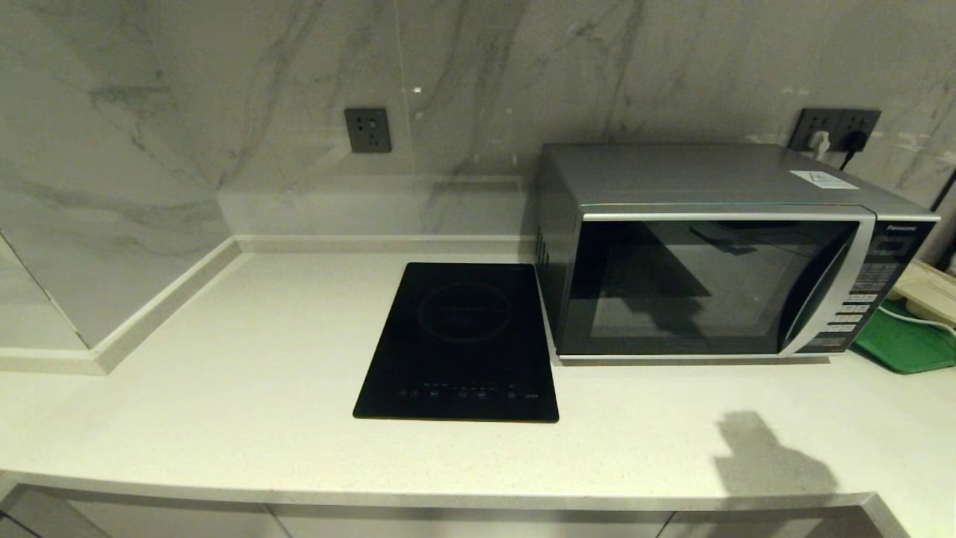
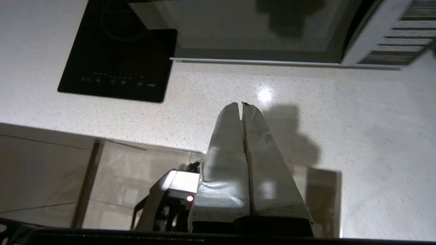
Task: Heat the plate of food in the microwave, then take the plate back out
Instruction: Open the microwave oven
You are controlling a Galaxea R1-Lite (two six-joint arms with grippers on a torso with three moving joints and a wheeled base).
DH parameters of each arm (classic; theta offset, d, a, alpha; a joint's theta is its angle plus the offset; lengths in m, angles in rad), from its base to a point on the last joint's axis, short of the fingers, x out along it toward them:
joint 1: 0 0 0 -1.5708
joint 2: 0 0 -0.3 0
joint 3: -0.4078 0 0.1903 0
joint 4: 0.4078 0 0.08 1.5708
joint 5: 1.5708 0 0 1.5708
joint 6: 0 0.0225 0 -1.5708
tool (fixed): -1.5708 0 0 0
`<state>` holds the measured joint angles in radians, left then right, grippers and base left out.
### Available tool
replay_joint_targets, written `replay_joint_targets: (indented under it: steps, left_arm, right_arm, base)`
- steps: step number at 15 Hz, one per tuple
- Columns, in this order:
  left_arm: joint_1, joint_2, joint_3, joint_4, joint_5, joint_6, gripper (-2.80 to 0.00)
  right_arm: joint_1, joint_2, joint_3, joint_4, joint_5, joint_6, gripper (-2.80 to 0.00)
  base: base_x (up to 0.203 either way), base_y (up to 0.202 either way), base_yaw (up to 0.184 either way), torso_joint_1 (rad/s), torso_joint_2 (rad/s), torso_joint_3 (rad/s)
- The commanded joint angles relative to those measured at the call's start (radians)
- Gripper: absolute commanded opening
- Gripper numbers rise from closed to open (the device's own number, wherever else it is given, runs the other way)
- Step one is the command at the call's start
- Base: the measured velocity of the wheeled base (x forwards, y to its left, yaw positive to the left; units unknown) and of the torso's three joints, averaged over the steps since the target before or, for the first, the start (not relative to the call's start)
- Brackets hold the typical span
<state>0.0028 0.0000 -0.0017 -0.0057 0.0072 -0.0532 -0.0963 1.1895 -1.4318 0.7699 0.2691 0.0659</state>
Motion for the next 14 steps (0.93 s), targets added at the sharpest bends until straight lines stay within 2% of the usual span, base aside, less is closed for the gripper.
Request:
replay_joint_targets:
  steps: [1,3,6,8,11,13,14]
  left_arm:
    - [0.0,0.0,0.0,0.0,0.0,0.0,-2.8]
    - [0.0,0.0,0.0,0.0,0.0,0.0,-2.8]
    - [0.0,0.0,0.0,0.0,0.0,0.0,-2.8]
    - [0.0,0.0,0.0,0.0,0.0,0.0,-2.8]
    - [0.0,0.0,0.0,0.0,0.0,0.0,-2.8]
    - [0.0,0.0,0.0,0.0,0.0,0.0,-2.8]
    - [0.0,0.0,0.0,0.0,0.0,0.0,-2.8]
  right_arm:
    - [0.024,-0.26,-0.006,0.118,-0.053,0.0,-2.8]
    - [0.028,-0.401,-0.002,0.248,-0.086,-0.003,-2.8]
    - [0.029,-0.555,0.034,0.471,-0.094,-0.003,-2.8]
    - [0.006,-0.672,0.102,0.519,-0.095,-0.009,-2.8]
    - [-0.085,-0.849,0.197,0.579,-0.094,-0.101,-2.8]
    - [-0.097,-0.905,0.226,0.697,-0.091,-0.156,-2.8]
    - [-0.071,-0.904,0.22,0.715,-0.093,-0.128,-2.8]
  base:
    - [0.0,0.0,0.0,0.0,0.0,0.0]
    - [0.0,0.0,0.0,0.0,0.0,0.0]
    - [0.0,0.0,0.0,0.0,0.0,0.0]
    - [0.0,0.0,0.0,0.0,0.0,0.0]
    - [0.0,0.0,0.0,0.0,0.0,0.0]
    - [0.0,0.0,0.0,0.0,0.0,0.0]
    - [0.0,0.0,0.0,0.0,0.0,0.0]
